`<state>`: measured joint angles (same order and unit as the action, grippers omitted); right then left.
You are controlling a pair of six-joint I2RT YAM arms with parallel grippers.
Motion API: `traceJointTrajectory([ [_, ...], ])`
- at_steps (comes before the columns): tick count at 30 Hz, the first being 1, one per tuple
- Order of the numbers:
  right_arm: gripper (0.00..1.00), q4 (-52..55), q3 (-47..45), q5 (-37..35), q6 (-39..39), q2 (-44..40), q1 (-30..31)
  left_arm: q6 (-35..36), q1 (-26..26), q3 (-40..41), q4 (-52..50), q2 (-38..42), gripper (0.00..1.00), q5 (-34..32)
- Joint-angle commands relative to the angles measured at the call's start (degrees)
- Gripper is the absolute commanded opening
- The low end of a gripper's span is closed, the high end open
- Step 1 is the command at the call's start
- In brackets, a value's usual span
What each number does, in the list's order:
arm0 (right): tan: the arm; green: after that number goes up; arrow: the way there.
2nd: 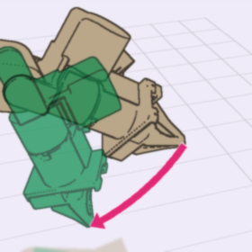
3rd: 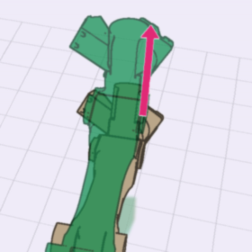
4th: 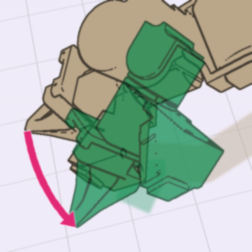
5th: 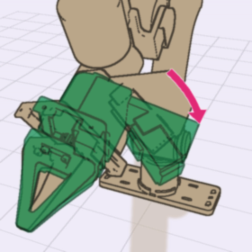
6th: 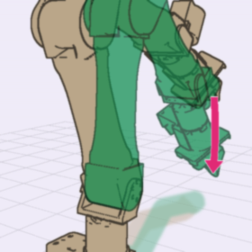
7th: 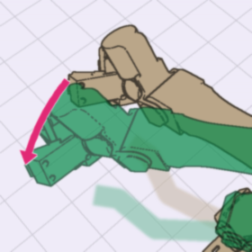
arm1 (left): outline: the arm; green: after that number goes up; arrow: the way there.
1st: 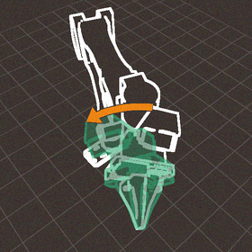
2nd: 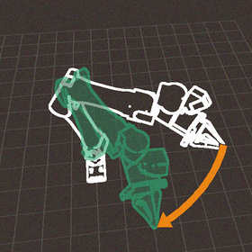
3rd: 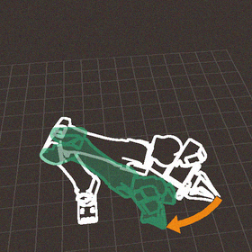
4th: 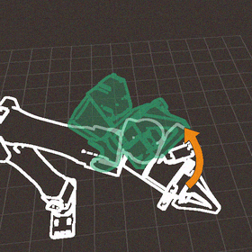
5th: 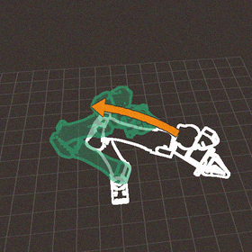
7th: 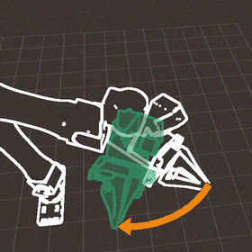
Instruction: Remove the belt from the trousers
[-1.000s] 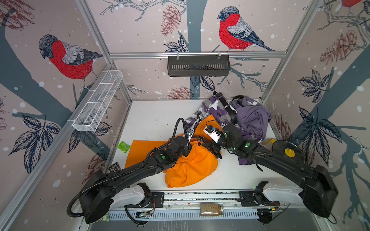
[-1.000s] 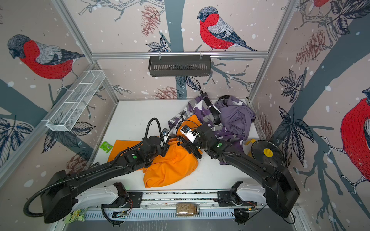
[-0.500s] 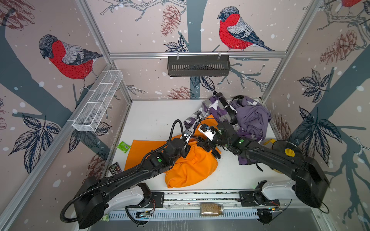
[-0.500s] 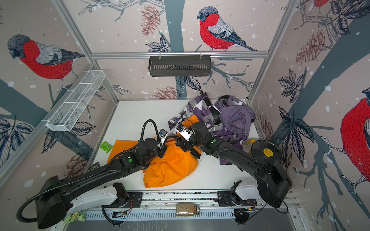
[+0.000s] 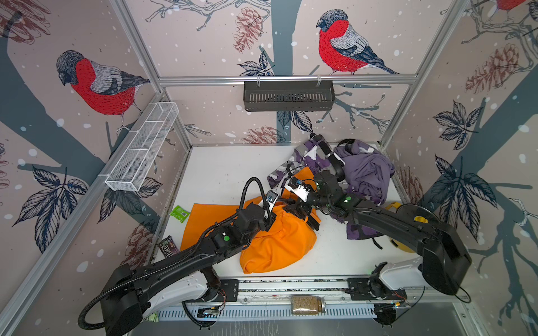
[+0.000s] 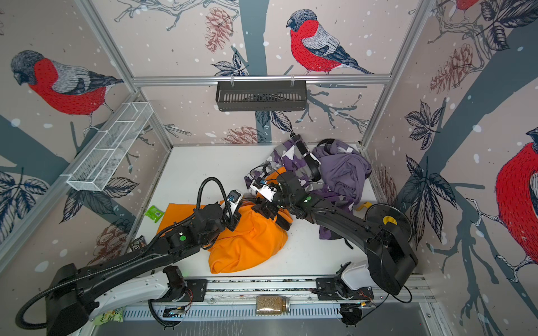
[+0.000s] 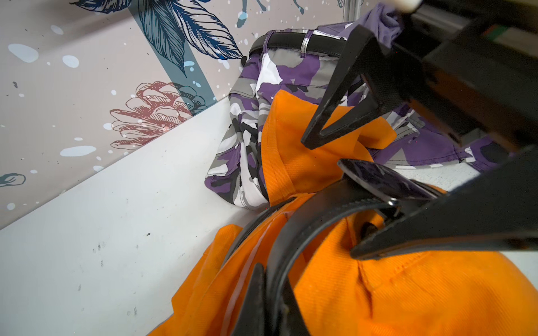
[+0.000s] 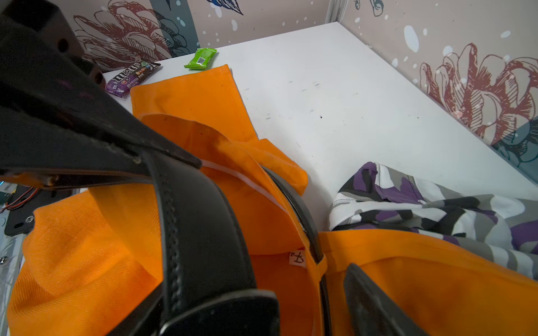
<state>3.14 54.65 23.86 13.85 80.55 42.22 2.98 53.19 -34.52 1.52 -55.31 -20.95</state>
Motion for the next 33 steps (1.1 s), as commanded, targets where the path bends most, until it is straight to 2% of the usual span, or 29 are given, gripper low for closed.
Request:
traceJointTrajectory([
  [1,0.79,0.5,0.8,0.5,1.2,0.1,0.0,0.6,0.2,-0.3,4.4,0.7,0.00,-0.6],
  [5,0.74,0.7,1.5,0.6,2.0,-0.1,0.4,0.9,0.5,-0.6,4.8,1.1,0.00,0.2],
  [8,0.64,1.4,2.1,0.4,2.1,-0.2,0.6,1.1,0.7,-1.1,4.5,1.1,0.00,0.4],
  [15,0.36,2.4,2.1,0.4,1.3,-1.9,0.7,1.1,0.7,-1.6,3.2,1.5,0.00,-0.6],
  [23,0.01,5.6,1.2,-0.2,-1.7,-5.5,-2.0,1.7,0.8,1.5,4.3,3.1,0.00,-6.0],
  [28,0.00,7.3,-0.8,1.5,-3.6,-8.4,-5.5,-1.0,0.7,3.3,4.4,4.3,0.00,-14.5],
  [33,0.00,10.3,-2.3,2.0,-3.9,-8.5,-6.1,-3.0,-2.6,4.5,5.9,8.2,0.00,-15.1],
])
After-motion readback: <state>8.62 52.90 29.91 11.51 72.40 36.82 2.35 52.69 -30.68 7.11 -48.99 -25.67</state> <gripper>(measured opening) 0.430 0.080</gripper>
